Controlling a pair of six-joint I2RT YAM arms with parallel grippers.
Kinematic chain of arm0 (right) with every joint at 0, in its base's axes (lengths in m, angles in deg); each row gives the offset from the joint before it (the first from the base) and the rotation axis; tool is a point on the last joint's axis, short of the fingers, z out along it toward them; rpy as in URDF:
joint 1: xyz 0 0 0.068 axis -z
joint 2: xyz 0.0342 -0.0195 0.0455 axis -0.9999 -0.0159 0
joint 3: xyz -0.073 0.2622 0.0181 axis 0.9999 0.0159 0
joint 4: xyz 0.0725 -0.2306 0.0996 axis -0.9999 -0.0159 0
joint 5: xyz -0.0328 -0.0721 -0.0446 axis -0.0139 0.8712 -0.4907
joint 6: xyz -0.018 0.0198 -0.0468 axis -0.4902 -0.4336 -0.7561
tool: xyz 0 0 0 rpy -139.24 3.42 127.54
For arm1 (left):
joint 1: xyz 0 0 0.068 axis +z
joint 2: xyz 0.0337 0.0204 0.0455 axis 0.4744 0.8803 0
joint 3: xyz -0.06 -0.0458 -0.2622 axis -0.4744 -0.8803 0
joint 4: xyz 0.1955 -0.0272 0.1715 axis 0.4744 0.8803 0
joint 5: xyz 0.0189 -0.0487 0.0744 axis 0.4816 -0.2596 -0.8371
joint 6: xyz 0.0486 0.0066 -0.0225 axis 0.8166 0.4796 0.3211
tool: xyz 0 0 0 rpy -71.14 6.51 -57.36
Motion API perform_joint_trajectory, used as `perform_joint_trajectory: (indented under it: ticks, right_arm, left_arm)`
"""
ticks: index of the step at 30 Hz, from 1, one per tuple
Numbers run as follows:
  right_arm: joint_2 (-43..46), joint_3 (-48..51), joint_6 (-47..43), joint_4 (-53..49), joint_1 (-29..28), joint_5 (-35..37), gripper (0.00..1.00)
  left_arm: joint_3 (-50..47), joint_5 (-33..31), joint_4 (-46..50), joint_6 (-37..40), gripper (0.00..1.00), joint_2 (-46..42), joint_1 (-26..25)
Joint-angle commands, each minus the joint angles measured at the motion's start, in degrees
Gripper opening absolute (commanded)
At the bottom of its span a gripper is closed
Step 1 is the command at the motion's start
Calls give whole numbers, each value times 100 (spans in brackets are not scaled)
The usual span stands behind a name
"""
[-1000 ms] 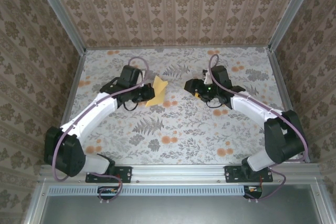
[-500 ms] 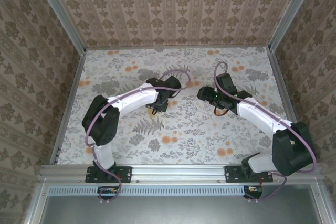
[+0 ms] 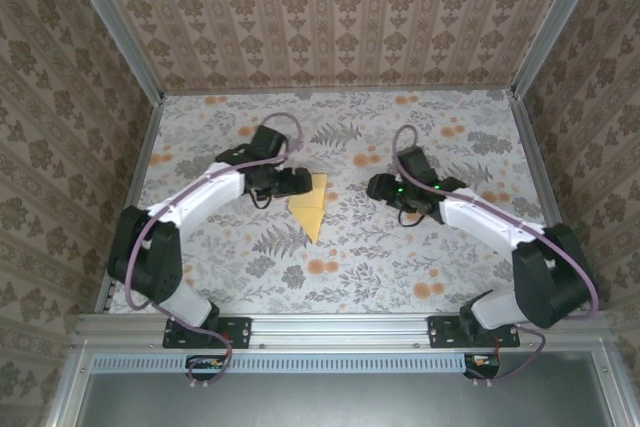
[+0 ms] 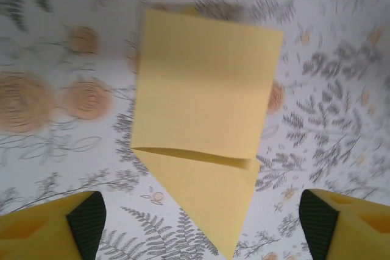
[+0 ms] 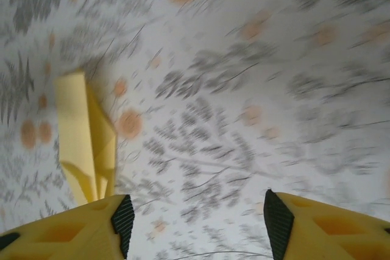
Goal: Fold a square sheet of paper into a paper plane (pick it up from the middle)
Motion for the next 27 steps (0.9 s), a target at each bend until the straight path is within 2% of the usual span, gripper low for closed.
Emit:
perform_joint_trajectory:
  ticks: [1, 6, 9, 17, 21, 27]
  right_arm:
    - [-571, -524, 1, 293, -628, -238, 55]
    - [-1521, -1336, 181, 370, -1506, -263, 47]
    - [-2049, -1777, 235, 258, -1778, -255, 44]
    - [-2990, -2536, -150, -489, -1858, -255, 42]
    - [-3293, -2786, -674, -896, -1850, -319, 42]
    - [-3349, -2772, -2626, -2226, -1647, -609, 44]
  left_arm:
    - [-415, 314, -201, -193, 90, -324, 428]
    - [-995, 491, -307, -337, 92, -670, 1067]
    - [-1247, 661, -426, -400, 93, -773, 1277]
    - [-1448, 890, -603, -422, 94, -764, 1398]
    - [-1435, 949, -649, -423, 94, -708, 1407]
    - [-1485, 1133, -734, -384, 94, -719, 1407]
